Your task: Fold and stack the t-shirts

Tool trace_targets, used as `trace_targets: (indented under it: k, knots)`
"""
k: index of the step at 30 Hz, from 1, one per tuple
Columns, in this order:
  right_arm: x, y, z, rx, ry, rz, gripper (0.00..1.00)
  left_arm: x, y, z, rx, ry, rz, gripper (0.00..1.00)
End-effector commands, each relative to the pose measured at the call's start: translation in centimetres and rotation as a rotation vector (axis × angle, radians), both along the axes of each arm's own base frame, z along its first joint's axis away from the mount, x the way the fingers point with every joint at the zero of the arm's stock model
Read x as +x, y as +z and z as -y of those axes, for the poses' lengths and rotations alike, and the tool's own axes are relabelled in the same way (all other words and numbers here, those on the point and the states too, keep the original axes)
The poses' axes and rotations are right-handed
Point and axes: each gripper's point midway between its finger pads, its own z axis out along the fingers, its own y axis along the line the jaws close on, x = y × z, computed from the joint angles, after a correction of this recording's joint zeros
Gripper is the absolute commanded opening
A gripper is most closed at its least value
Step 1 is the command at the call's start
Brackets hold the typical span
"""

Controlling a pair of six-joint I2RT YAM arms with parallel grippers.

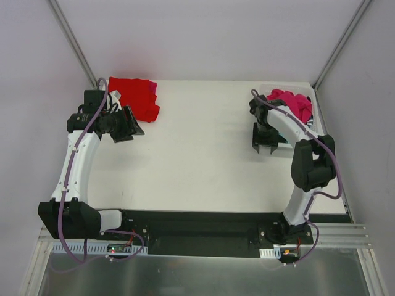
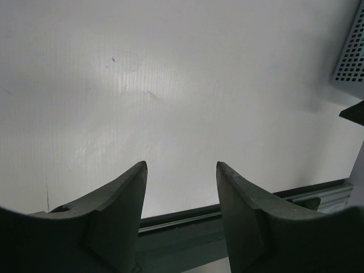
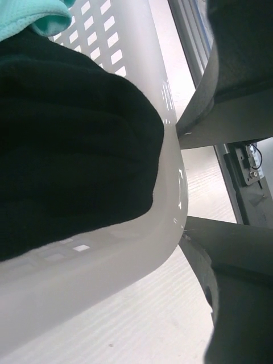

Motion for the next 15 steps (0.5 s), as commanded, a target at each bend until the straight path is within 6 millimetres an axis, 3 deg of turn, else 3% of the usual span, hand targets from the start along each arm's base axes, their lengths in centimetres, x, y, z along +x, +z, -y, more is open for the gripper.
trace_targets:
  k: [1, 8, 15]
  knots:
    - [1.9, 0.4, 1.9, 0.000, -0.023, 0.011, 0.52, -0.6, 1.0, 0.1, 0.024, -0.023, 0.032, 0.52]
    - [3.7, 0.7, 5.4, 0.014, -0.101, 0.005, 0.52, -0.6, 1.1, 0.0, 0.029, -0.025, 0.027, 0.52]
    - [5.4, 0.6, 6.1, 0.029, -0.112, -0.008, 0.51, -0.7, 1.1, -0.1, 0.037, -0.022, 0.026, 0.52]
